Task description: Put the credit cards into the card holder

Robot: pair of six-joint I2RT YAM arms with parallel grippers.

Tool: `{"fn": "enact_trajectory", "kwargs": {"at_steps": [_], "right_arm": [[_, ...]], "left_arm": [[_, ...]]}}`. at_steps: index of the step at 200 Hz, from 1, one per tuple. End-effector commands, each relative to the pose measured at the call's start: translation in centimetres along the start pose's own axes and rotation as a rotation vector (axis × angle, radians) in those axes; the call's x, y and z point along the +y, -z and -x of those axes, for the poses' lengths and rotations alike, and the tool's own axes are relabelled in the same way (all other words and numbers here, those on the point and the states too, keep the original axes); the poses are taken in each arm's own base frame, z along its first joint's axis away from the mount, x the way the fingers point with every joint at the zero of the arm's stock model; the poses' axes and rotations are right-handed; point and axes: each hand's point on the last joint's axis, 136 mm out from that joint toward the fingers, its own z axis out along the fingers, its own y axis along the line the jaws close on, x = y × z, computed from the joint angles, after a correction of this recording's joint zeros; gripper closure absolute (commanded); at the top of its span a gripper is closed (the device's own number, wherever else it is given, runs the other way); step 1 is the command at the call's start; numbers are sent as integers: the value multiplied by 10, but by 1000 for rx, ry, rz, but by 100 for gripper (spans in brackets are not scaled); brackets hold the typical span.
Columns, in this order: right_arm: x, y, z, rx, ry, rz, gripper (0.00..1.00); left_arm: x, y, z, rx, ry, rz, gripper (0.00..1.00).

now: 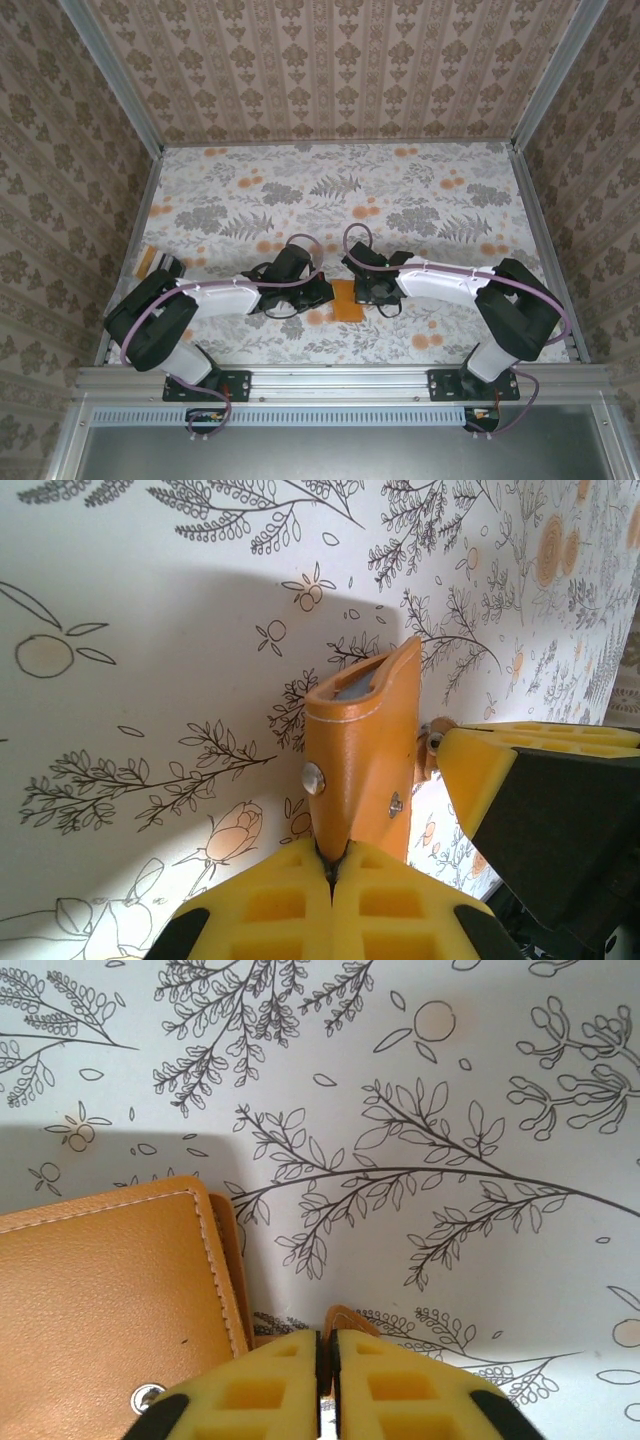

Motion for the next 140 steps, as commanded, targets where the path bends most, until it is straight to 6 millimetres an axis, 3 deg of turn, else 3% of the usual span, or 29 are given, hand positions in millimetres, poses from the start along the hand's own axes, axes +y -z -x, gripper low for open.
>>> {"fn": "enact_trajectory", "kwargs": {"at_steps": [1,92,140], "right_arm": [[-46,-5,-18,53,13,-182,82],[-56,-9,-35,109,78,-196,74],[-83,-15,-44,109,166,-356,74]], "left_arm": [[11,-1,-1,7,14,31,100],[20,-2,-1,9,26,74,100],[32,-1,-1,3,47,128,91]]}}
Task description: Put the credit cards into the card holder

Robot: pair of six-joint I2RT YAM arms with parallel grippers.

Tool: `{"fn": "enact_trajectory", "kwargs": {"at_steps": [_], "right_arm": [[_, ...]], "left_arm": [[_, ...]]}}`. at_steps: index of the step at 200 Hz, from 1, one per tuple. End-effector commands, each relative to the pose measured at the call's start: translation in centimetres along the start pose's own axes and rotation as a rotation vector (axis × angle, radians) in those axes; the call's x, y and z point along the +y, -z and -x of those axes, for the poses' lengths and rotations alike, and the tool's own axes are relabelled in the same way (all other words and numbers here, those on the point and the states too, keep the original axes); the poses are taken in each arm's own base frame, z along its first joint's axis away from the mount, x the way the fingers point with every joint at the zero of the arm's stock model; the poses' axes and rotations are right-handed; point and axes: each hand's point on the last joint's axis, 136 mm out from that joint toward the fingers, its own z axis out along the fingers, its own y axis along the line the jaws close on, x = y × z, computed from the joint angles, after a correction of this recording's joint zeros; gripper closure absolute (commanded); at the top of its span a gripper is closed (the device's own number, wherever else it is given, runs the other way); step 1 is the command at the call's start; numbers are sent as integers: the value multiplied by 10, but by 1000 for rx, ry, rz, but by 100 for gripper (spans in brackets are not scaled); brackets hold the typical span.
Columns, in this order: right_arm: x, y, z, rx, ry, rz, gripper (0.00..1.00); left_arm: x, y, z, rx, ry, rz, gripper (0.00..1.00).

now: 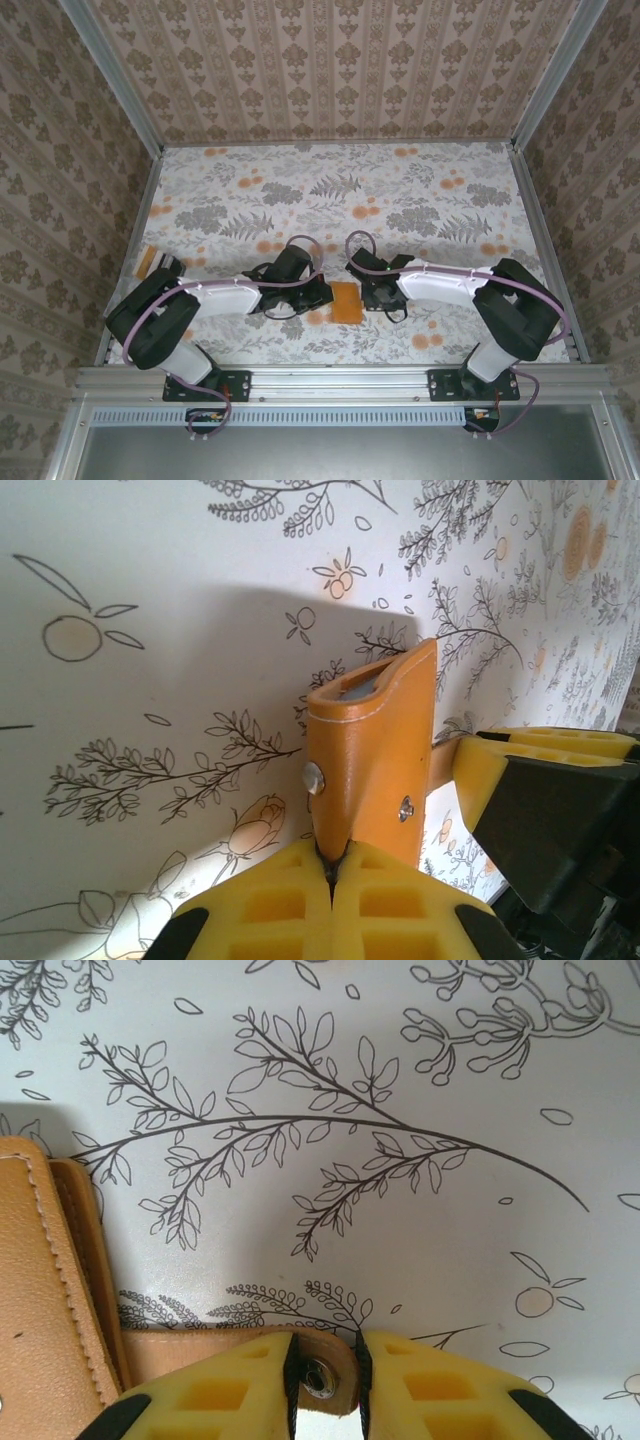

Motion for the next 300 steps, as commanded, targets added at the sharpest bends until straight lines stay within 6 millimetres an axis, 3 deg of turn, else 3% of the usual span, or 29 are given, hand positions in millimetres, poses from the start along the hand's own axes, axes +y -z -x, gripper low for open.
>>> {"fn": "enact_trajectory", "kwargs": {"at_steps": [1,20,46,80,105,127,150,172,192,233,268,290,300], "right_arm": [[-52,-14,-30,74,105,-254,74],[-54,-11,-27,40,137,-290,71],[-38,-2,-17,12,134,-222,66],[-17,30,7,-65,89,-102,53],[-6,57,23,-133,45,15,45],[-12,75,34,-161,6,59,43],[-13,88,46,-189,1,118,41],[-2,101,61,-221,-16,228,40],[12,113,72,-252,-4,308,39],[33,117,83,-254,36,367,31],[45,116,87,-228,48,390,27],[50,122,93,-236,53,404,28],[52,115,93,-211,59,389,28]], "left_arm": [[24,1,2,-12,34,102,91],[29,3,3,-16,33,142,89],[31,7,5,-20,13,186,83],[18,23,14,-63,-37,198,70],[6,46,22,-123,-87,211,56],[-2,69,37,-204,-109,227,47],[-2,94,54,-272,-111,273,42],[3,130,67,-358,-123,367,32],[20,170,78,-446,-97,473,22],[81,264,96,-605,83,681,0],[136,350,90,-767,337,866,0],[163,378,78,-847,494,873,1],[174,388,69,-867,567,881,1]]}}
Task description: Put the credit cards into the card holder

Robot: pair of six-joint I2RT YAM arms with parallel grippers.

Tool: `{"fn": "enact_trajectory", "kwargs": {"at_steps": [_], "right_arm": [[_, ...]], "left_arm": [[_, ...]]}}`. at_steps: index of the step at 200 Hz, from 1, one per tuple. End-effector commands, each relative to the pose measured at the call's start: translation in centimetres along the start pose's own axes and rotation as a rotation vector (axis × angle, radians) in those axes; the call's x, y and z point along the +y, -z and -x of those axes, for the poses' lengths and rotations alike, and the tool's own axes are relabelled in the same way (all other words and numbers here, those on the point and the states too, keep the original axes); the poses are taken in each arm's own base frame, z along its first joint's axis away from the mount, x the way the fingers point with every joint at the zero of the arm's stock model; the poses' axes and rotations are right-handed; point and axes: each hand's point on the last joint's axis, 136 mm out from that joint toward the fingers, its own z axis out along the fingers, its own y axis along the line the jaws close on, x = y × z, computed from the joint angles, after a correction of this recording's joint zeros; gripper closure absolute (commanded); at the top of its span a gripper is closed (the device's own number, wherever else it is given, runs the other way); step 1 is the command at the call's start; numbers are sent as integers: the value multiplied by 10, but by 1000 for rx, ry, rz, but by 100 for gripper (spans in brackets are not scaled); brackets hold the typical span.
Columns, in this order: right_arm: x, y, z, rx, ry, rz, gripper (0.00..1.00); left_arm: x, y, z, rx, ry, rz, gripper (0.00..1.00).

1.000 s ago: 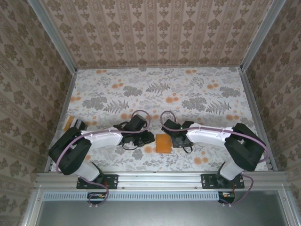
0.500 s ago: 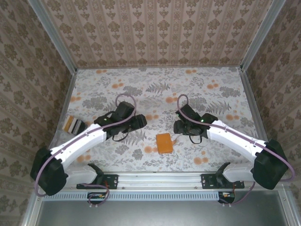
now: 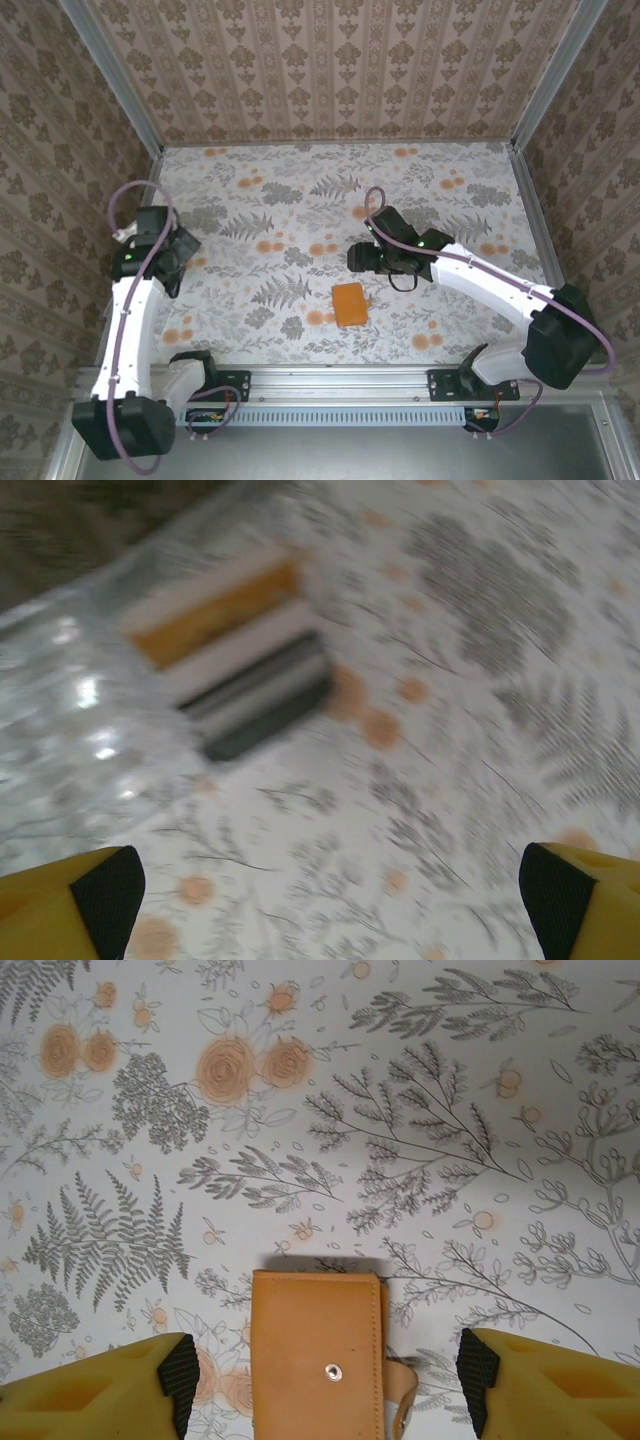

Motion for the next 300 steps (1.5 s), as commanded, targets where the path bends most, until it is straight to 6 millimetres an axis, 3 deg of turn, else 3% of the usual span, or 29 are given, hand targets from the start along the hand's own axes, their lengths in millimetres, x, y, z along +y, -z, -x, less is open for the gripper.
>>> {"fn": "enact_trajectory", "kwargs": {"at_steps": [1,53,99,210,262,300], "right_arm": [[14,1,9,9,21,35,28],[18,1,12,28,39,30,28],[22,1,13,38,43,39,28],[24,-1,14,50,47,39,27],[22,-3,11,56,43,34,27],[21,-6,9,61,38,35,27]], "left_arm": [[45,6,4,1,59,120,1],[107,3,9,-19,239,233,0],[136,-17,12,-32,383,211,0],[155,-62,33,-98,536,140,0],[143,-86,33,-65,544,48,0],[122,-98,34,-32,501,-59,2]]}}
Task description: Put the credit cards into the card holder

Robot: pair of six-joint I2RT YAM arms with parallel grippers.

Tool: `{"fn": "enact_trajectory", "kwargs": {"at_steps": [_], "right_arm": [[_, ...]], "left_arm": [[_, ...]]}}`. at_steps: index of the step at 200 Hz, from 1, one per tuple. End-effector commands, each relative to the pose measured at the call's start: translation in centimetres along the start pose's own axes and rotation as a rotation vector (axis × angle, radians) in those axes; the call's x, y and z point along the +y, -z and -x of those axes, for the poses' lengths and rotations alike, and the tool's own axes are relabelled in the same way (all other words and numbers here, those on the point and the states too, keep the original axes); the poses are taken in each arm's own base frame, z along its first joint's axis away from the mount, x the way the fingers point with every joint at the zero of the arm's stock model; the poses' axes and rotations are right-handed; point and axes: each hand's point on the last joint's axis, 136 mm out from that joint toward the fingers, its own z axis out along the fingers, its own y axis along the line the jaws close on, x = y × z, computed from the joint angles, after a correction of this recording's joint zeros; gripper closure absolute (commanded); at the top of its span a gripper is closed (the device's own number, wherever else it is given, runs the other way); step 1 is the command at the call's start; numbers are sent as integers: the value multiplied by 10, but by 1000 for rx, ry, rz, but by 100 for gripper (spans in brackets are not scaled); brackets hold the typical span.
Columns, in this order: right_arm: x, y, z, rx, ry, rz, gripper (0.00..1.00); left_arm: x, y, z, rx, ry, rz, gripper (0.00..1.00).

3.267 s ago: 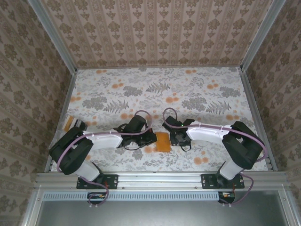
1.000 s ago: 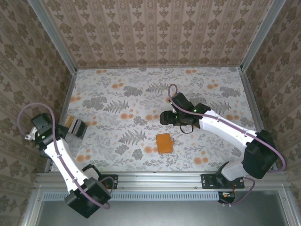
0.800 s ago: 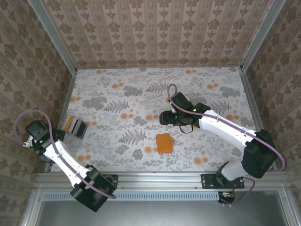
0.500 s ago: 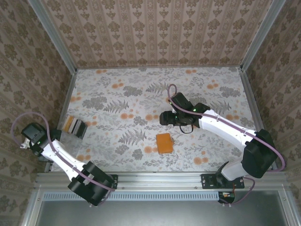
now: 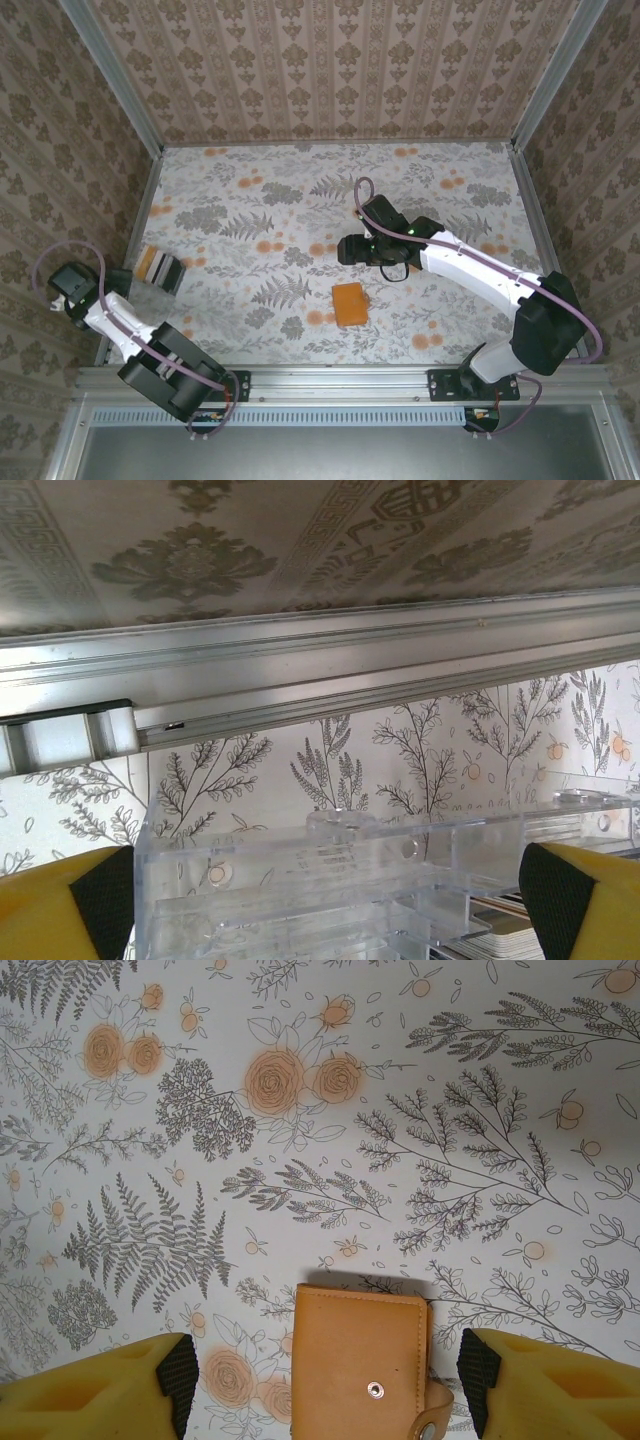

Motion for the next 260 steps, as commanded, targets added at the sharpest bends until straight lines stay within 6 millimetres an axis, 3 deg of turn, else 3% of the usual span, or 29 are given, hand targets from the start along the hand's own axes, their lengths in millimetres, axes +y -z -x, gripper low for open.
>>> {"fn": "enact_trajectory", "kwargs": {"at_steps": [1,40,103,172,211,260], "right_arm": [[0,-2,-4,27,8,2,27],[1,-7,-5,35,9,0,27],[-1,-12,-4,42,27,-16,27],[-4,-14,-2,31,26,-30,27],[-5,-16,-3,36,27,-32,27],[-3,-17,-2,37,30,-27,26]], "left_arm": [[-21,-5,-3,27,-30,-108,1],[-48,-12,-15,66,-127,-178,2],[-109,-23,-47,160,-386,-280,4],[-153,-37,-82,268,-542,-327,9],[-163,-42,-95,305,-576,-315,16],[-148,-44,-88,271,-529,-218,31]]}}
